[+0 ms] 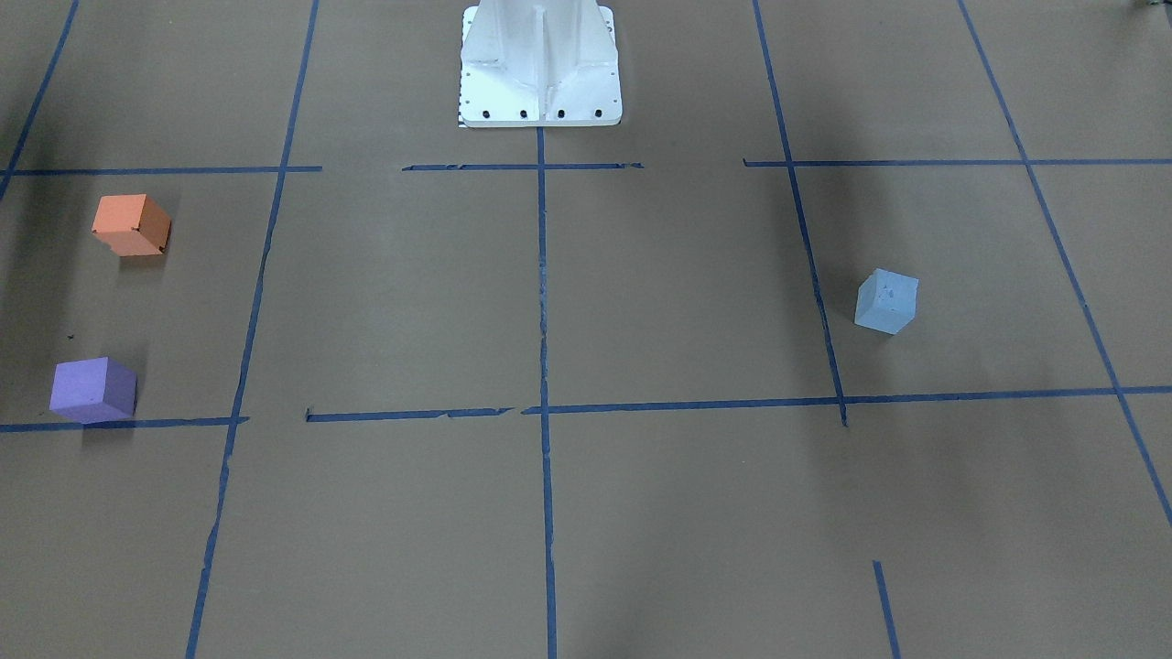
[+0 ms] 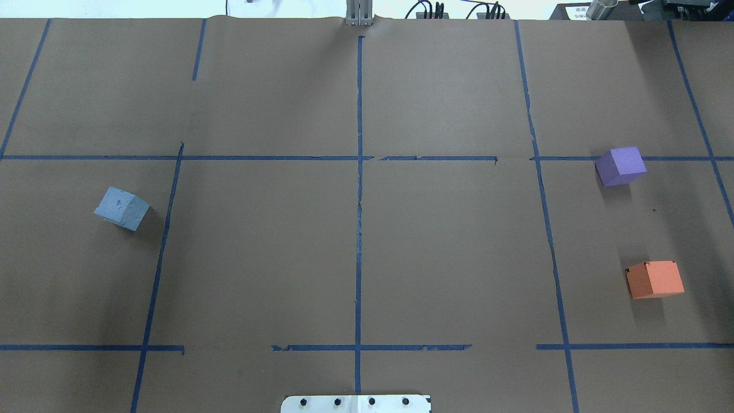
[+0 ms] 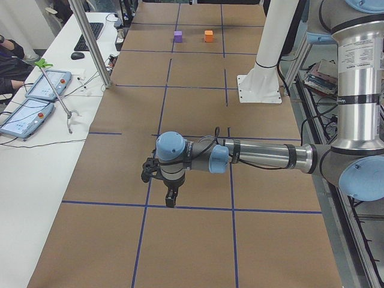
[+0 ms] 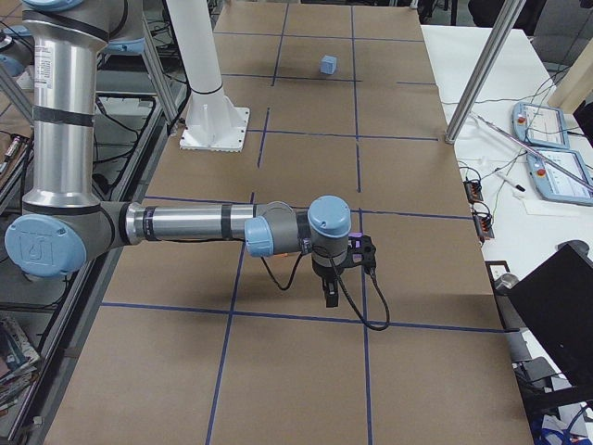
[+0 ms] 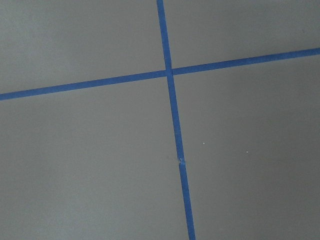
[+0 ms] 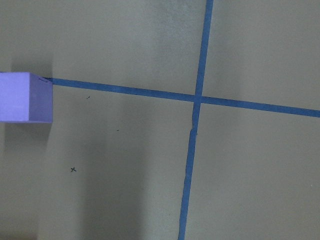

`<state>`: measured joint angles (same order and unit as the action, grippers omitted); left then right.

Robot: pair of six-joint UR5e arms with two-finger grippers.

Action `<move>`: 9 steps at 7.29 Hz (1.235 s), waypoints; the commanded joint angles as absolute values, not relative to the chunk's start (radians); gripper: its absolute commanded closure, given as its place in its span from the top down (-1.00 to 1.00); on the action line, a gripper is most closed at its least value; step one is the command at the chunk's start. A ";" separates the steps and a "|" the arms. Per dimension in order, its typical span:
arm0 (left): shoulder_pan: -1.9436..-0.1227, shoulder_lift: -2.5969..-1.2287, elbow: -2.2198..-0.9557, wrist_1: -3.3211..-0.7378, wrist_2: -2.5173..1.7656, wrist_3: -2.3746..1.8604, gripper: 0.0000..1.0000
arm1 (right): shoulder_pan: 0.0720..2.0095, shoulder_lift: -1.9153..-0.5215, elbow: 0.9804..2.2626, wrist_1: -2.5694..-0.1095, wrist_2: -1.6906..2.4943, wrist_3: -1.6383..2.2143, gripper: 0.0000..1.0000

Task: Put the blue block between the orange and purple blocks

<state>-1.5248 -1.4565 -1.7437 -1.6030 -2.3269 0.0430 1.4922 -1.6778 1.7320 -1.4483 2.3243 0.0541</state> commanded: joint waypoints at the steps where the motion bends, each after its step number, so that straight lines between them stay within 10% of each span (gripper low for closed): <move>1: -1.525 -1.450 -1.753 -1.608 -2.329 0.044 1.00 | 1.480 -1.675 1.732 -1.448 2.324 0.054 1.00; 9: -1.247 -1.591 -1.724 -1.785 -2.329 -0.171 1.00 | 1.444 -1.595 1.738 -1.447 2.321 0.066 1.00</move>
<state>-1.3873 -1.5836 -1.7254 -1.7412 -2.3328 -0.0882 1.4483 -1.6009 1.7387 -1.4466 2.3221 0.0651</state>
